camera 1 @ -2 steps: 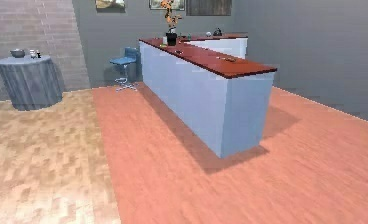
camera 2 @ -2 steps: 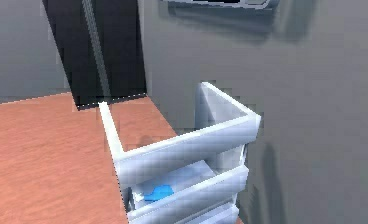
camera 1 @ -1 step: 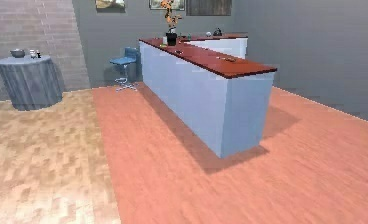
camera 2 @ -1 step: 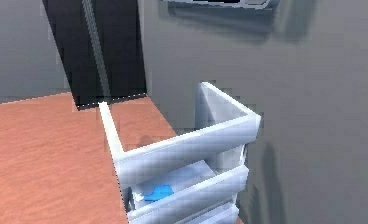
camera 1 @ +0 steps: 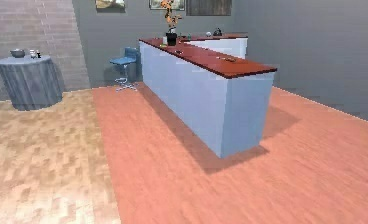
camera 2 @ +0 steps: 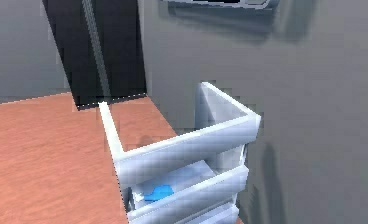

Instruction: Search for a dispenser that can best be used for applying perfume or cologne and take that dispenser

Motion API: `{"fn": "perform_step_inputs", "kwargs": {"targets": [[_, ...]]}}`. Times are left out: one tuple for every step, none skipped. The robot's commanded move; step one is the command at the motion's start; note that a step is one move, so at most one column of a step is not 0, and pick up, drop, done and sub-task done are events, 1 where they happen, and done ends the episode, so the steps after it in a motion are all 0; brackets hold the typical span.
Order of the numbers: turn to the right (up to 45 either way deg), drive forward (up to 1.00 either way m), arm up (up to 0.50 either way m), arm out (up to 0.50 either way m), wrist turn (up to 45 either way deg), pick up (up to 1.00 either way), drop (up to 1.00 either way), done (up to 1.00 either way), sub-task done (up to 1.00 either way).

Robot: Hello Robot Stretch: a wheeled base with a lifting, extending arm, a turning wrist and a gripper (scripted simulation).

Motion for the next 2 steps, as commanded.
{"fn": "perform_step_inputs", "kwargs": {"targets": [[0.0, 0.00, 0.10, 0.00, 0.0, 0.00, 0.00, 0.00, 0.00], [0.0, 0.00, 0.00, 0.50, 0.0, 0.00, 0.00, 0.00, 0.00]]}}
